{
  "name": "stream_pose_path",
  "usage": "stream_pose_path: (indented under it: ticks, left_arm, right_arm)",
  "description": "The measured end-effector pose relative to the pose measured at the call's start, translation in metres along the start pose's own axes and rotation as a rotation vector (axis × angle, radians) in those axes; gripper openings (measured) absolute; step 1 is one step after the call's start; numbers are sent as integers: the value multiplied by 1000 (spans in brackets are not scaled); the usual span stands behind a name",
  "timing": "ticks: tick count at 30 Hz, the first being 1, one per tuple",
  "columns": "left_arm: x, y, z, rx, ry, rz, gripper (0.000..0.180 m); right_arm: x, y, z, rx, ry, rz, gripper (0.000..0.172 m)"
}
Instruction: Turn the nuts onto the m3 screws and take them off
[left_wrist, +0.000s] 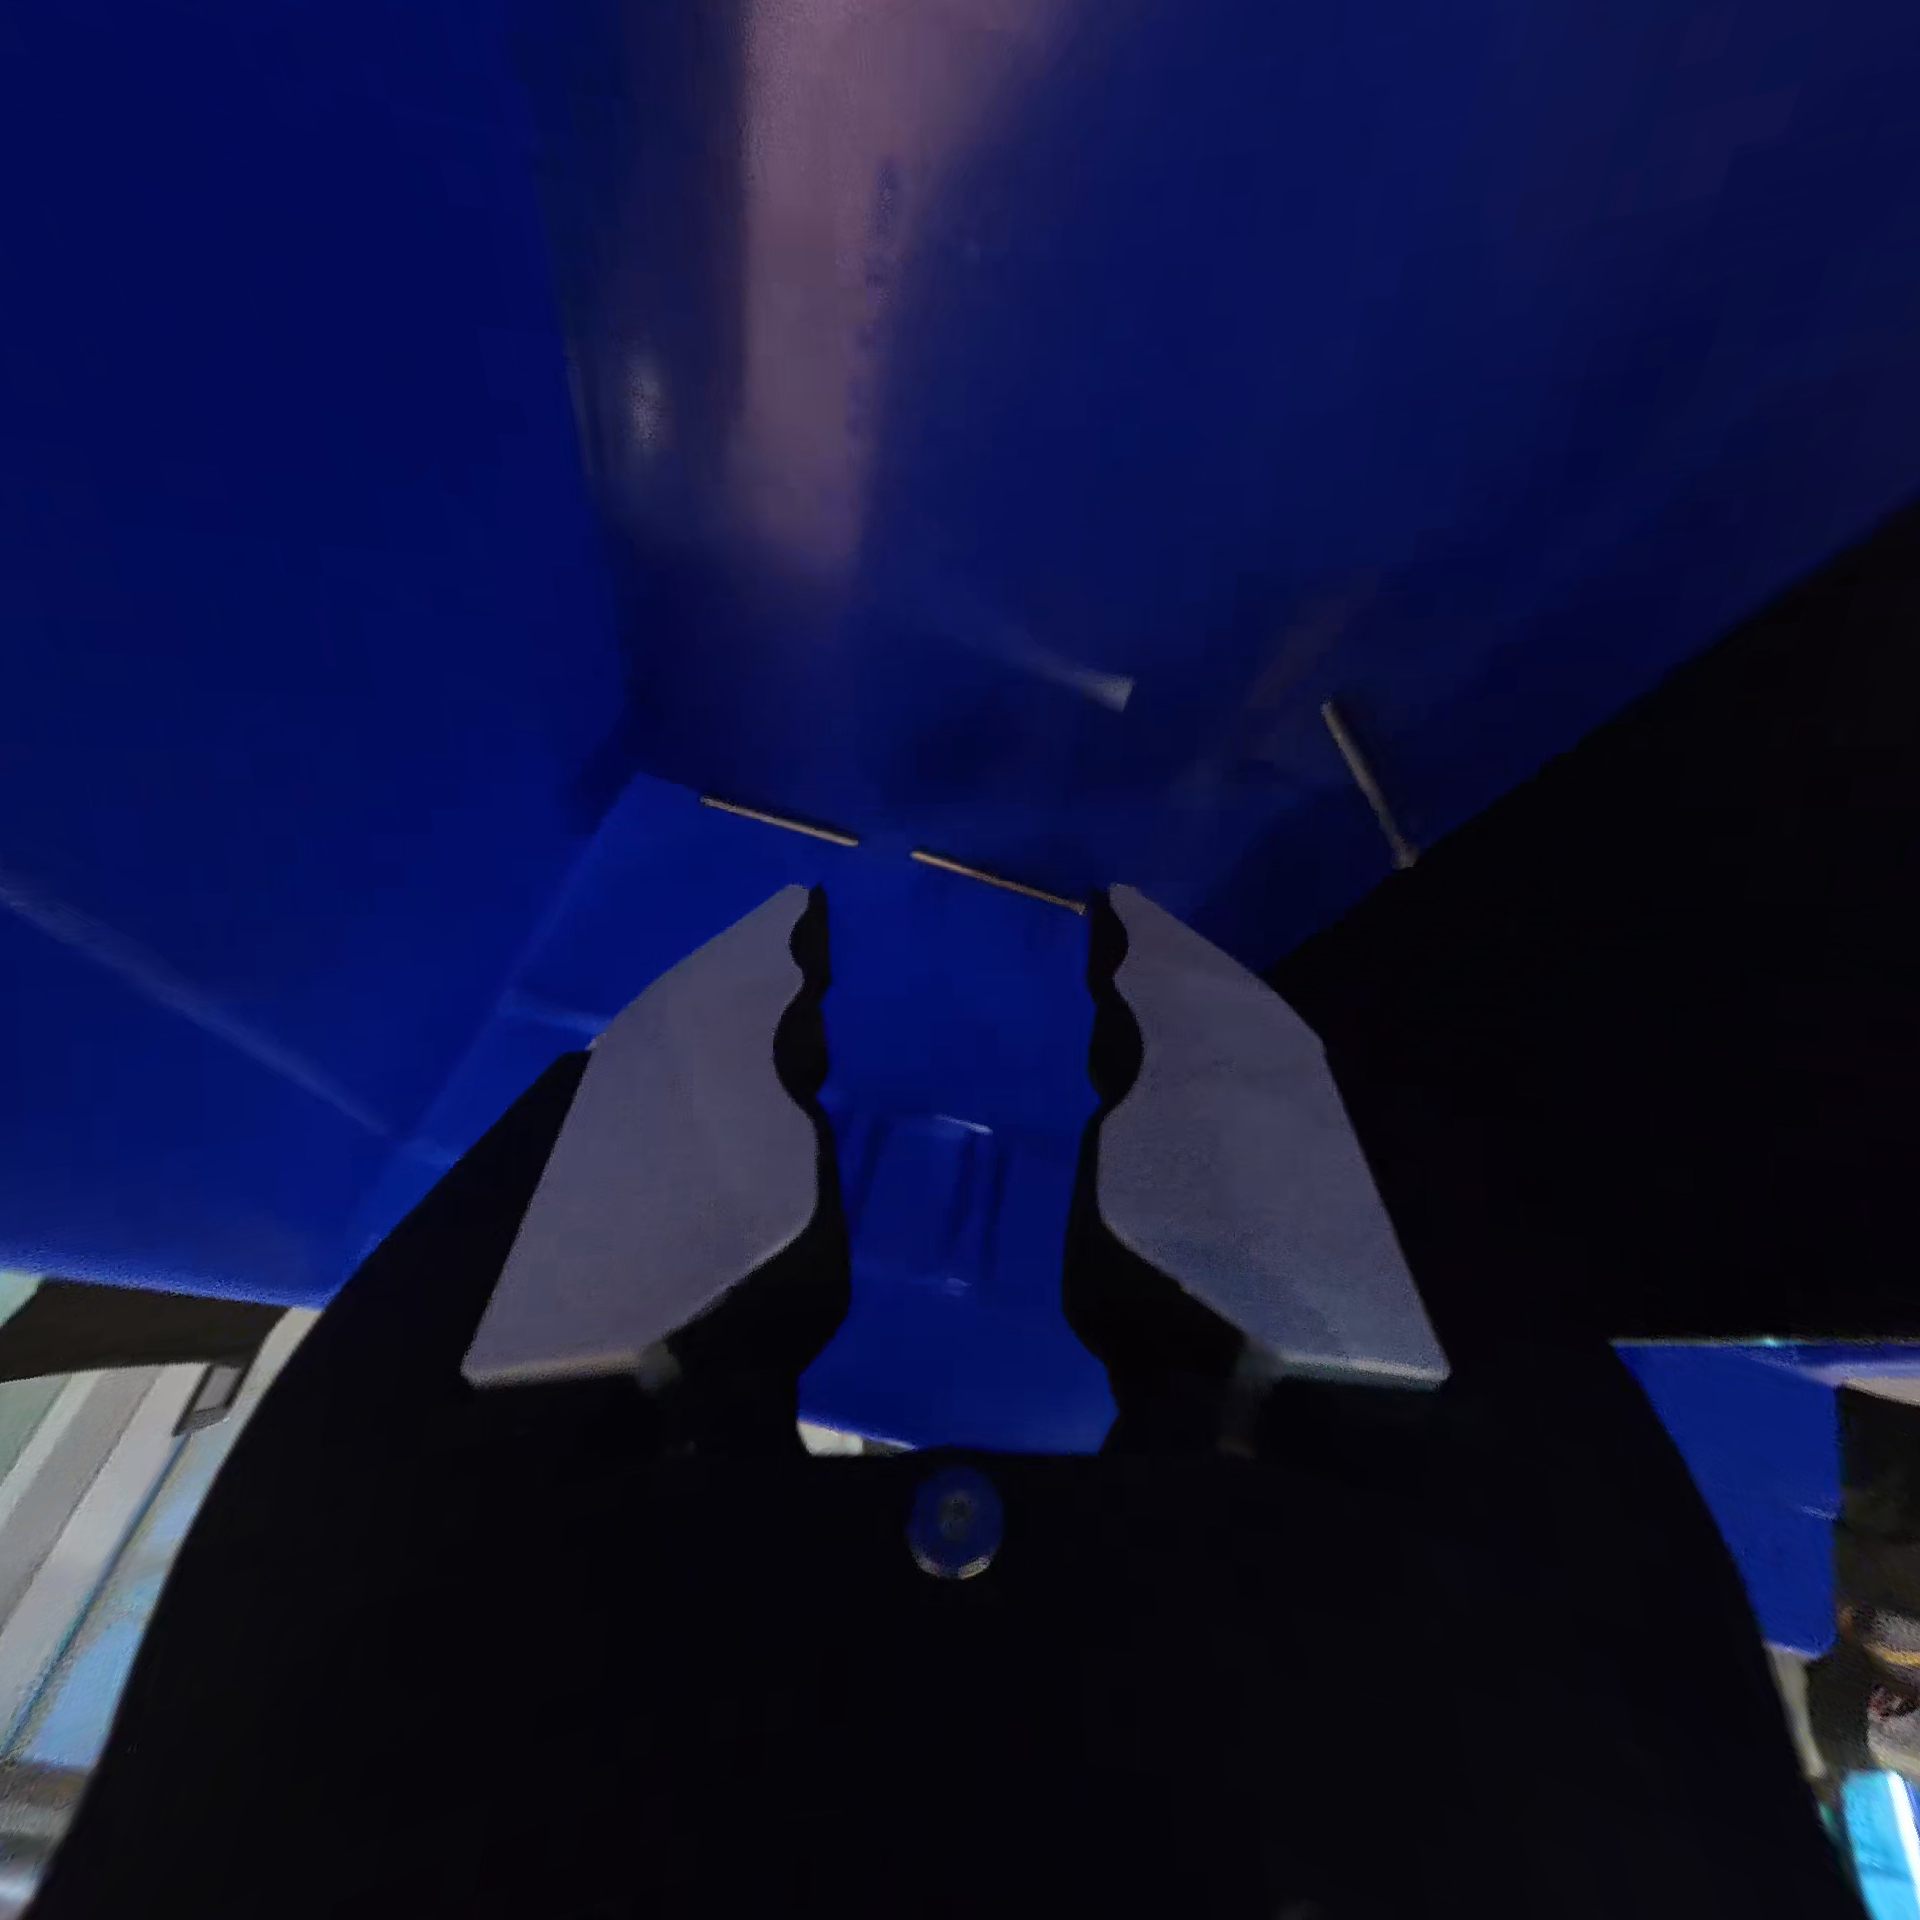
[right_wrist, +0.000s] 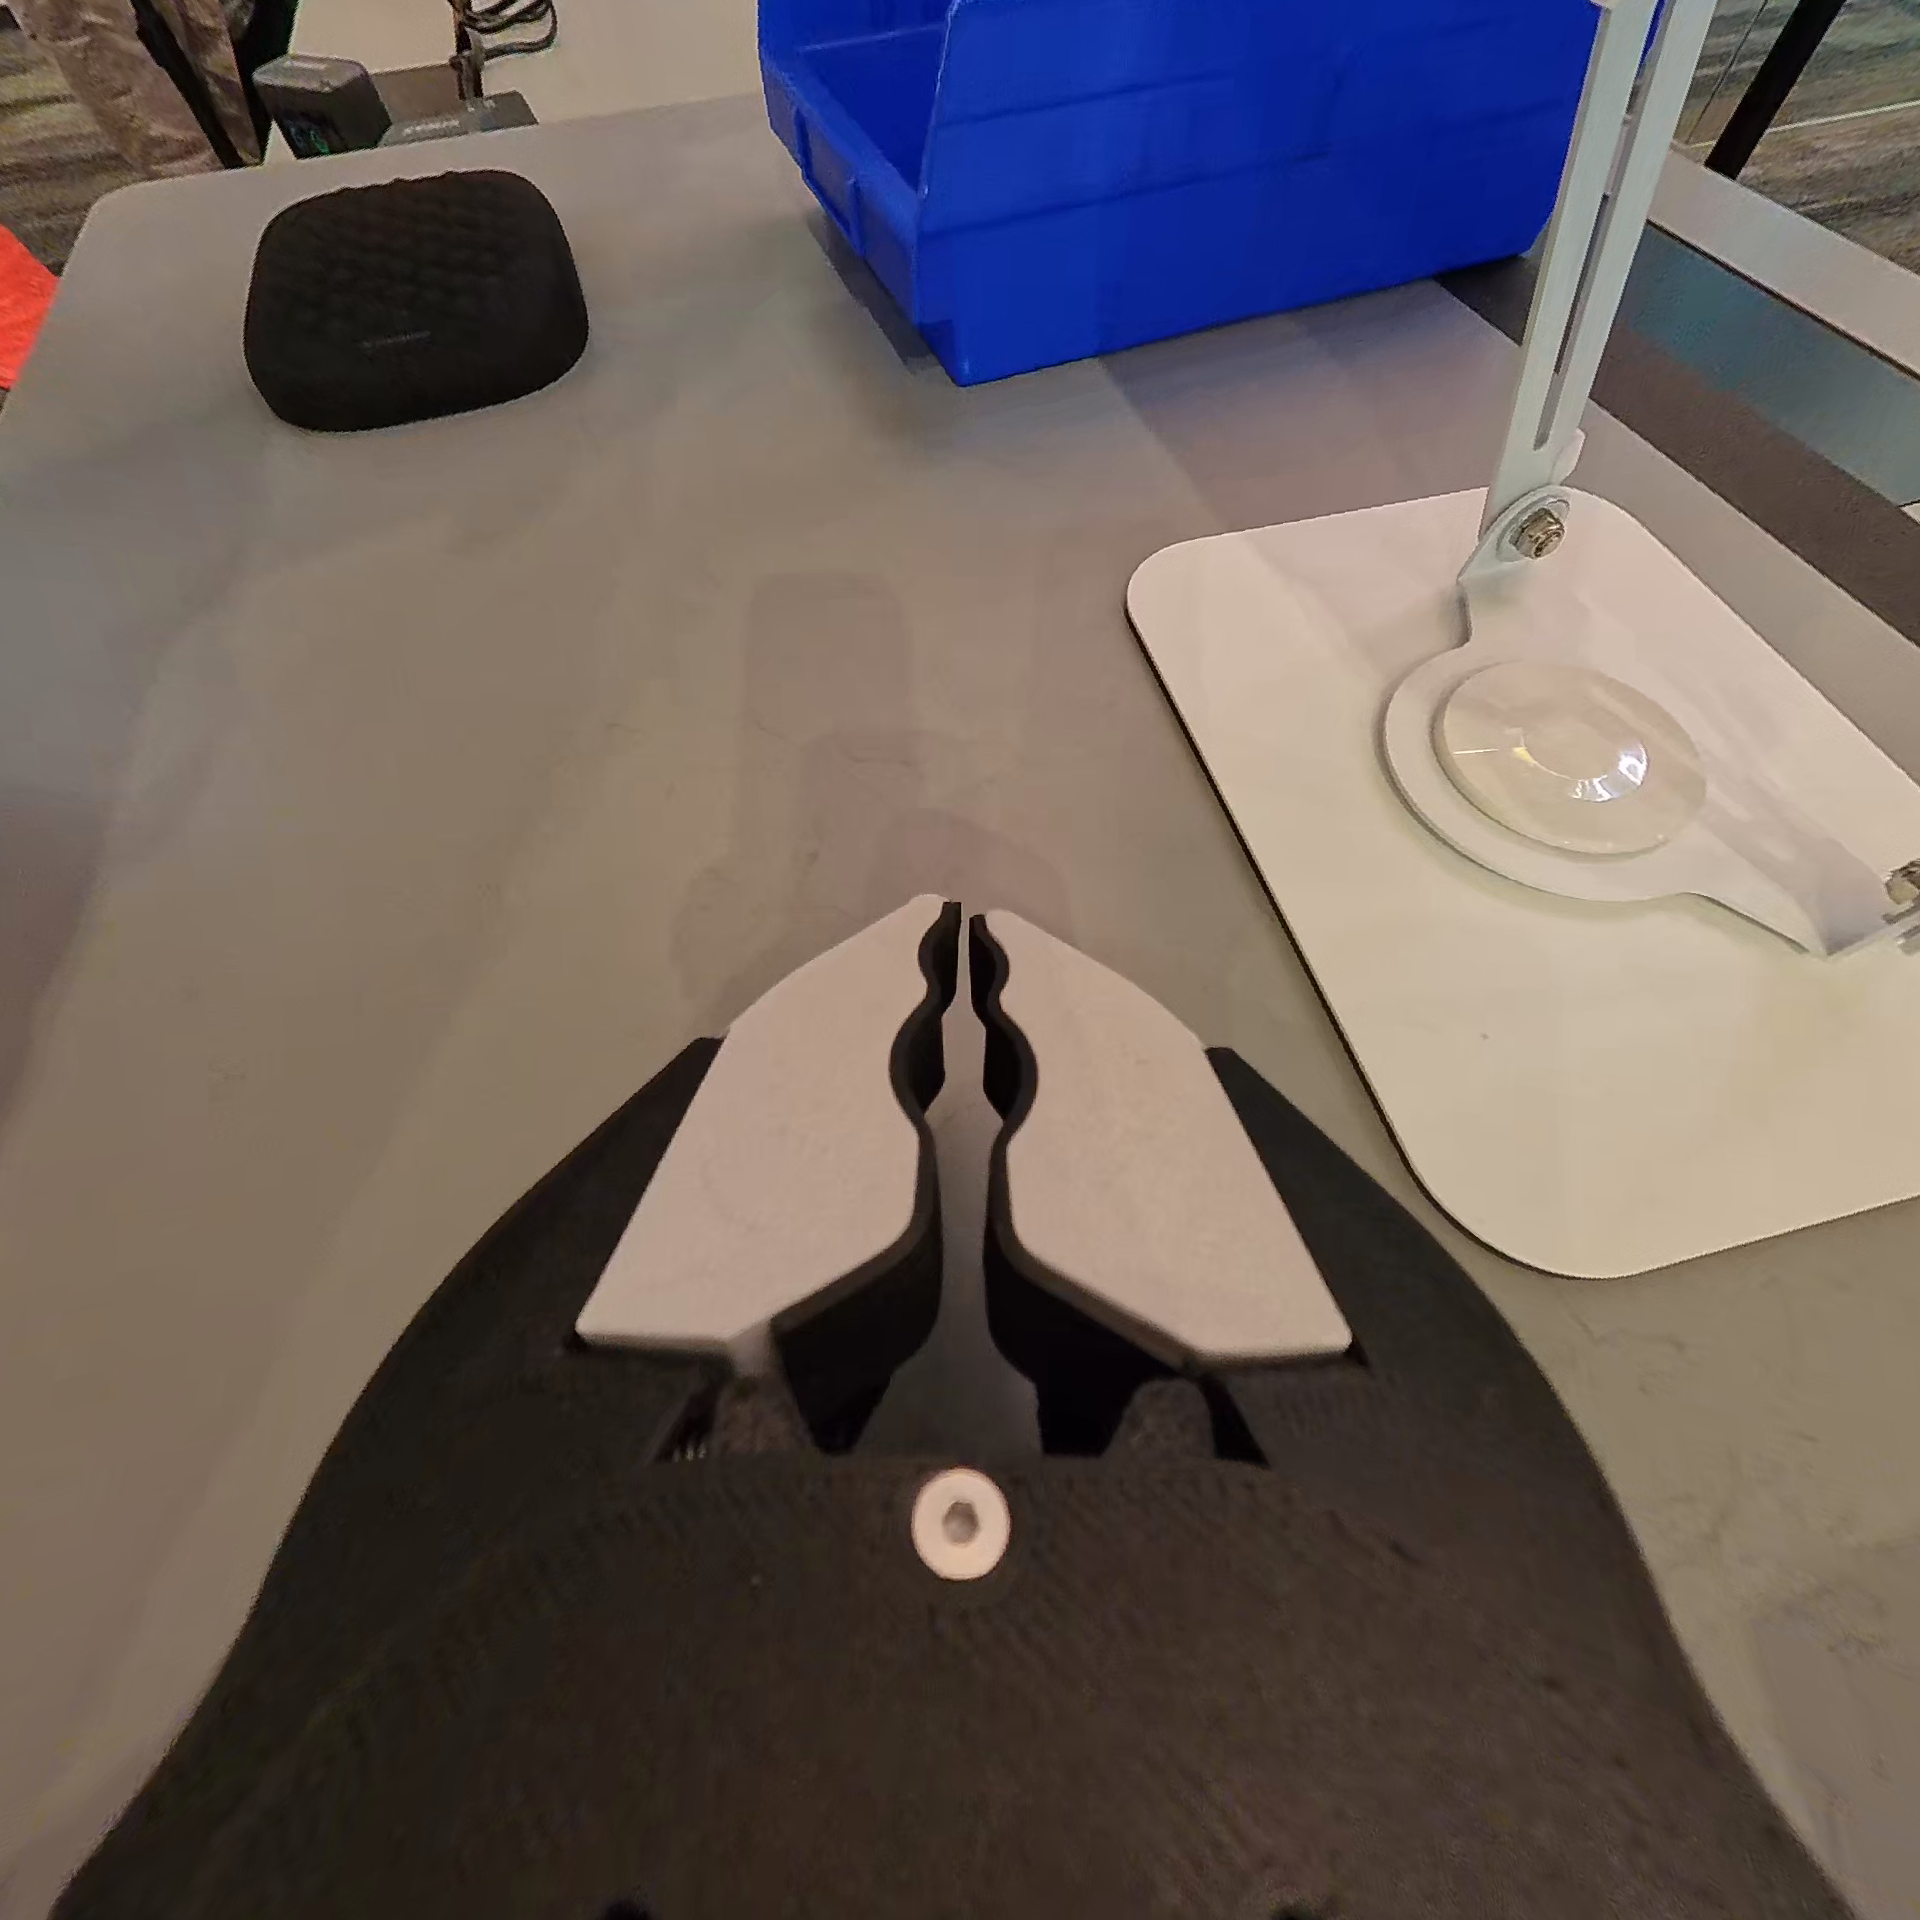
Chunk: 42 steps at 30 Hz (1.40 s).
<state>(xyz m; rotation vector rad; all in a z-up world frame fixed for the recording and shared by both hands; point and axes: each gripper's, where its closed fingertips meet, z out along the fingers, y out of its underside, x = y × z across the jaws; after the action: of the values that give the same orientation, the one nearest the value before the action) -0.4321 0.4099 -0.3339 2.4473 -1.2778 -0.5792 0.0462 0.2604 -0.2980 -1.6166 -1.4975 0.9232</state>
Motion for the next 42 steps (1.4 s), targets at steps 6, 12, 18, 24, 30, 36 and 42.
stream_pose_path:
  ticks: [6, 12, 18, 24, 30, 36, 42]
  left_arm:
    - [3, 6, 6, -75, 0, 78, 53]
    - [2, 14, 17, -173, -14, 144, 55]
    - [-2, 21, 23, -230, -64, 181, 56]
    - [5, 20, 24, -205, -9, 132, 29]
    - [-3, 1, 12, -39, -27, 58, 40]
    - [-20, 18, 15, -142, -147, 82, 61]
    - [-16, 21, 18, -198, -125, 119, 55]
  right_arm:
    - [0, 0, 0, -2, -1, 0, 2]
    - [-1, 0, 0, -3, -2, -1, 2]
    - [0, 0, 0, -3, -2, 0, 2]
    - [0, 0, 0, -4, -2, -1, 2]
    - [0, 1, -1, -5, -2, -1, 2]
    - [0, 1, -1, -8, -4, 1, 2]
    - [-1, 1, -1, -12, -5, -1, 2]
